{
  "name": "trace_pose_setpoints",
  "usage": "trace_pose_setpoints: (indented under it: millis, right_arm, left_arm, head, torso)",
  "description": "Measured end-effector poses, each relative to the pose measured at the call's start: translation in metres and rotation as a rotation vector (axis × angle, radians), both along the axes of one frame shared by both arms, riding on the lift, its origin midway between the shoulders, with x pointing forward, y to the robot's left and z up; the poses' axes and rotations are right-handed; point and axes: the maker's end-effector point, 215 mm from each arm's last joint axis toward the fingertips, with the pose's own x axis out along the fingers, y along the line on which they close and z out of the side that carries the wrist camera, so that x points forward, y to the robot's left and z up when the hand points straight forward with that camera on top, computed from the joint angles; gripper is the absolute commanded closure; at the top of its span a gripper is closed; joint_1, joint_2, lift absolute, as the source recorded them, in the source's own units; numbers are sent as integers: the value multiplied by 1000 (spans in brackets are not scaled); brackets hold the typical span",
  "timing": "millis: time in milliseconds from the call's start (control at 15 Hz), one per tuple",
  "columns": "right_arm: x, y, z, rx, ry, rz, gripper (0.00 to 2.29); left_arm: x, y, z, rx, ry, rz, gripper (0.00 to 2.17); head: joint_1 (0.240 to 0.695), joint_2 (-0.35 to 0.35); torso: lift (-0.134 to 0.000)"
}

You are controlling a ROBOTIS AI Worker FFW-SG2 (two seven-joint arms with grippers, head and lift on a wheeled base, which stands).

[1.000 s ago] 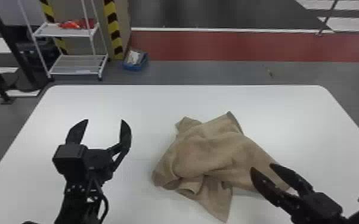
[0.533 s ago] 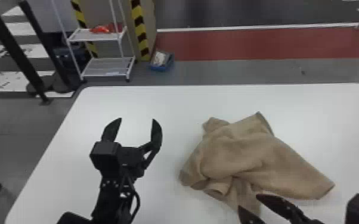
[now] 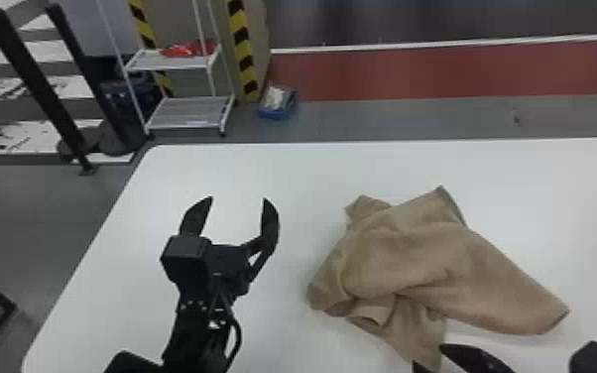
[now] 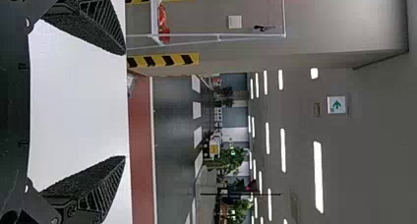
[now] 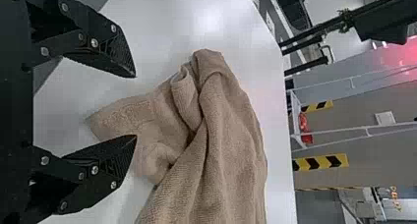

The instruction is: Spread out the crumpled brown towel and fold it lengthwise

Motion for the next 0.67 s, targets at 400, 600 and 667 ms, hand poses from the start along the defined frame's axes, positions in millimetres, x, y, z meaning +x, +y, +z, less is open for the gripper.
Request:
trace_pose_setpoints:
  millis: [400, 600, 667]
  right_arm:
    - [3, -5, -15, -24, 21, -3, 539]
    - [7, -10, -20, -59, 21, -17, 714]
    - [6, -10, -22, -66, 25, -16, 778]
  left_arm:
    - [0, -2, -1, -1, 2, -4, 140]
    - [-1, -1, -1, 1, 2, -3, 140]
    - [-1, -1, -1, 2, 2, -3, 140]
  head:
    - [695, 121]
    - [695, 114]
    - [695, 113]
  torso:
    - [-124]
    - [-124]
    - [-124]
